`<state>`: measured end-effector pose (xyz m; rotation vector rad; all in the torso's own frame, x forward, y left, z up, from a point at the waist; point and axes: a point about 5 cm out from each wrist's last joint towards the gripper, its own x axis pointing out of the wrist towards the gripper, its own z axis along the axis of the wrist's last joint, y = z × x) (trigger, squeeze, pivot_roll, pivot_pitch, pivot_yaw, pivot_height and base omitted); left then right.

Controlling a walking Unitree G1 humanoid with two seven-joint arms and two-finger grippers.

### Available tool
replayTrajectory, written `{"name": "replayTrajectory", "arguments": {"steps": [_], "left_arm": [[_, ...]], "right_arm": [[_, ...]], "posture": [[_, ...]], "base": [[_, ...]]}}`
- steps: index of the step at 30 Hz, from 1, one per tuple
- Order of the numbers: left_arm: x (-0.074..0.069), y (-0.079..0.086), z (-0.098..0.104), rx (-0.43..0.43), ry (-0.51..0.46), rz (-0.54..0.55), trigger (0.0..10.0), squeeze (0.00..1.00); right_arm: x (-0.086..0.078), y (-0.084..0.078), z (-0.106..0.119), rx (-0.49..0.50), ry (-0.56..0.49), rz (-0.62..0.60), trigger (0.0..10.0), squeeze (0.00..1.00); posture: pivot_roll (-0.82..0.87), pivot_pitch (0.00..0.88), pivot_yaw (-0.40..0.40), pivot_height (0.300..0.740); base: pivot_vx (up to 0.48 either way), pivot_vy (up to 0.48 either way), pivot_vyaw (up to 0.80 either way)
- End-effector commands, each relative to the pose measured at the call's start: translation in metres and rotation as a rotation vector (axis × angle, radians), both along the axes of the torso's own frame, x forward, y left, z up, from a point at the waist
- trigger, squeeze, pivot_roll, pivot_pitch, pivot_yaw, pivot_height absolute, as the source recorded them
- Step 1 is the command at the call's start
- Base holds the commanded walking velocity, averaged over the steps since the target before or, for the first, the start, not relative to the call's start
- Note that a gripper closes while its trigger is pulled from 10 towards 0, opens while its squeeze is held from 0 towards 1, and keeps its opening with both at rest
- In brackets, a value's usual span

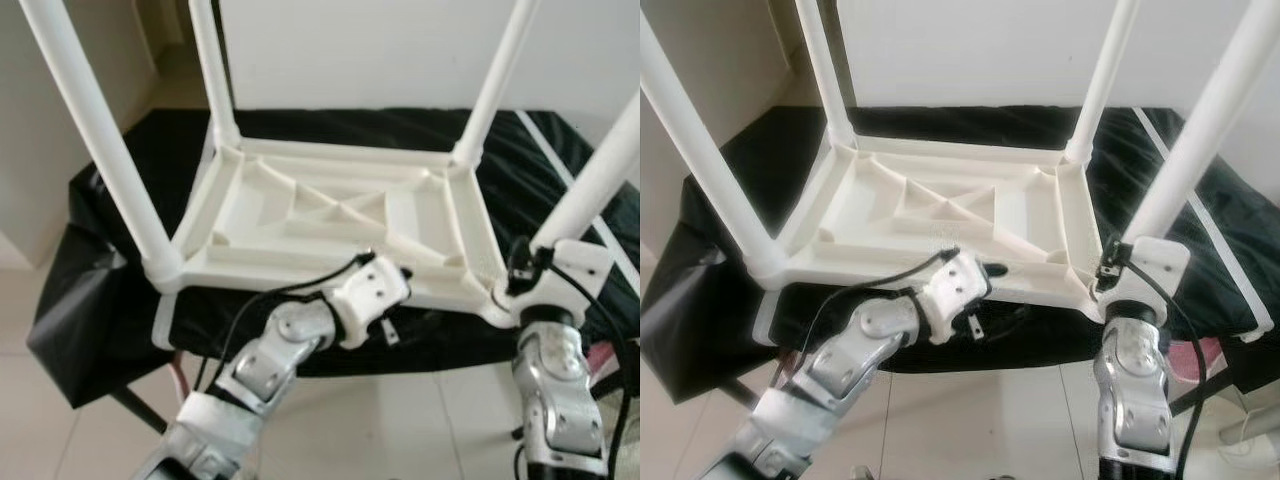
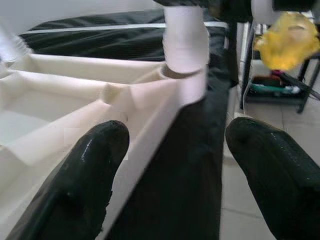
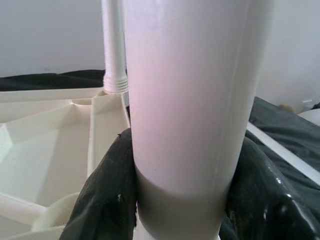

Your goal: Building children table

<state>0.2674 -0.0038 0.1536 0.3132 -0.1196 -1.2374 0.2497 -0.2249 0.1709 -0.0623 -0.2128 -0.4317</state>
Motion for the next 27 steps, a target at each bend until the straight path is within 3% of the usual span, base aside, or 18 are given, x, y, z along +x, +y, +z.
{"name": "replayTrajectory", "arguments": {"steps": [1,15,19,27], "left_arm": [[-0.004,-0.001,0.0,0.019,-0.014,-0.031,10.0,0.0],[-0.006,0.001,0.004,0.026,-0.011,-0.038,10.0,0.0],[-0.005,0.0,0.007,0.024,-0.018,-0.029,10.0,0.0],[-0.006,-0.001,0.008,0.023,-0.017,-0.033,10.0,0.0]], "right_arm": [[-0.003,-0.002,-0.002,0.0,-0.004,-0.014,10.0,0.0],[0.007,-0.005,-0.012,0.018,-0.017,0.032,10.0,0.0],[0.019,0.001,-0.008,0.022,-0.024,0.081,10.0,0.0],[0.021,0.013,-0.009,-0.035,-0.027,0.144,10.0,0.0]], "posture": [[-0.09,0.038,-0.005,0.74],[-0.09,0.063,-0.001,0.74],[-0.08,0.064,-0.006,0.74],[-0.07,0.062,-0.013,0.74]], "base": [[0.0,0.0,0.0],[0.0,0.0,0.0],[0.0,0.0,0.0],[0.0,0.0,0.0]]}}
